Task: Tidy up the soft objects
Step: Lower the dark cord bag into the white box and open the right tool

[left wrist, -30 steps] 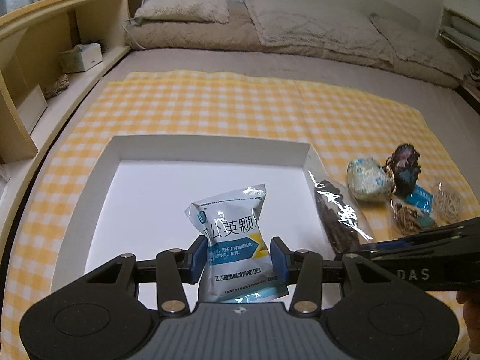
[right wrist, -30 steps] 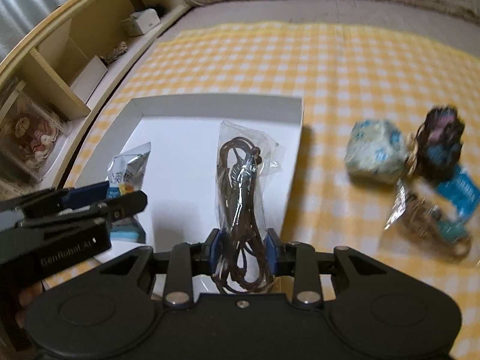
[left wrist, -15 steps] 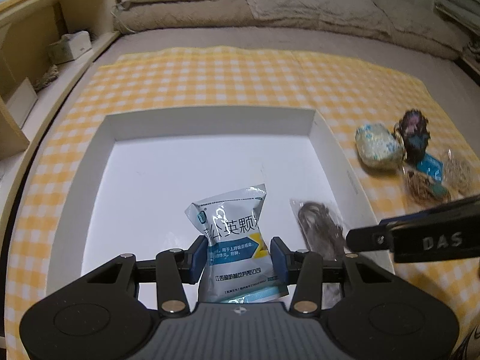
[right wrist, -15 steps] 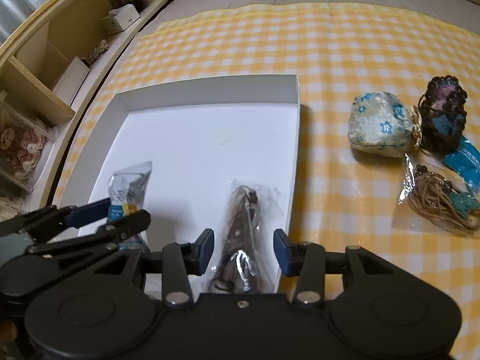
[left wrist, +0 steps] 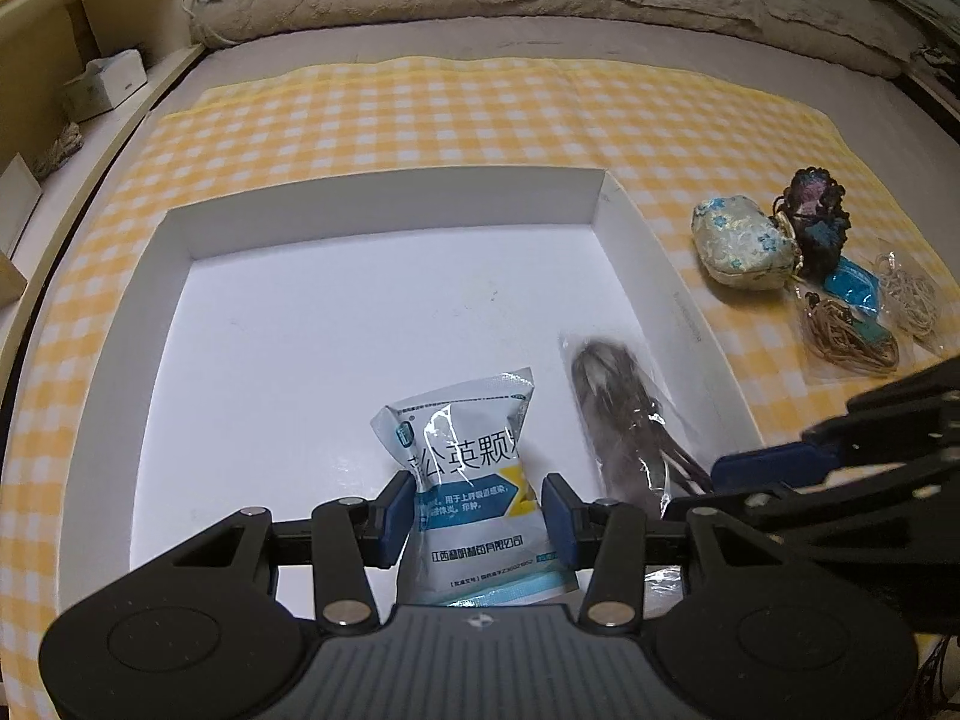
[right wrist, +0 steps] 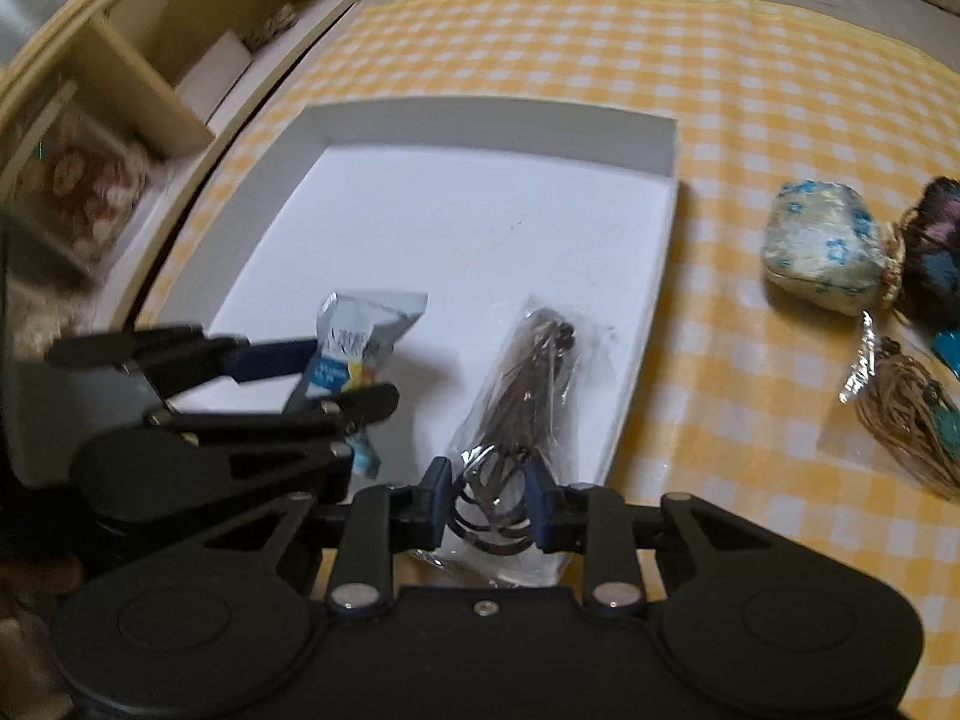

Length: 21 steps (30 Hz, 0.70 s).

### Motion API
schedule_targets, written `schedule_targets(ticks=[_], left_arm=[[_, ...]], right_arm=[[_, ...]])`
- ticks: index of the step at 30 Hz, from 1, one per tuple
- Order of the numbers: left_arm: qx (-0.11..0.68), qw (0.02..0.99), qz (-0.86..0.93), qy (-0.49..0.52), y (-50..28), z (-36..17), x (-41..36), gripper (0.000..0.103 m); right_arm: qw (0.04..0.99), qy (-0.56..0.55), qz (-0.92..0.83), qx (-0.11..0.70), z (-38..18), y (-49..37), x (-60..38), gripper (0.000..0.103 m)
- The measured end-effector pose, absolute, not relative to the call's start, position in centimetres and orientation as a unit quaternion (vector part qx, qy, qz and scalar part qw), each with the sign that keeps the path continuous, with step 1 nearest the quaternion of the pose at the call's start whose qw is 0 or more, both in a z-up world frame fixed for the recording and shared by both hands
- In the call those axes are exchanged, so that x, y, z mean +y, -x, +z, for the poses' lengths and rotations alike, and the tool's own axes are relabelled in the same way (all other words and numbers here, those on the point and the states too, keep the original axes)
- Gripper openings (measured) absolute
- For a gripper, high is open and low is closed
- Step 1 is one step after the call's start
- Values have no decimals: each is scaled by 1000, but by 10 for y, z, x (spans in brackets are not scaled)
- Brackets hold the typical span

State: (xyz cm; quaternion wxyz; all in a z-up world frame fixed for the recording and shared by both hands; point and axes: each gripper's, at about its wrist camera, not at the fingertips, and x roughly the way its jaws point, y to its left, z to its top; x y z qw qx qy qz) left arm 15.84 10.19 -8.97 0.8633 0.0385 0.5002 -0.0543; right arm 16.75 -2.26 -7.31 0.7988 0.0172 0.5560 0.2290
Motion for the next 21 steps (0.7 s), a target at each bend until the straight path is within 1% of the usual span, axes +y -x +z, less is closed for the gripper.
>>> schedule_targets(ticks=[3,6,19,21], left_arm=[[504,861,-53,-41,-160,-92,102,48],[506,859,-56,-46,-162,-94,101,48],[509,852,-45,-113,-164,-105,97,48],[511,852,-40,-108,-165,-106,100,48]], right_arm=[[802,15,216,556,-85,-173,-14,27],[803,19,202,561,-94,-179,-14,26],[812,-1,218,541,-68,-167,-42,27],[814,1,215,539,-66,-166,-47,27]])
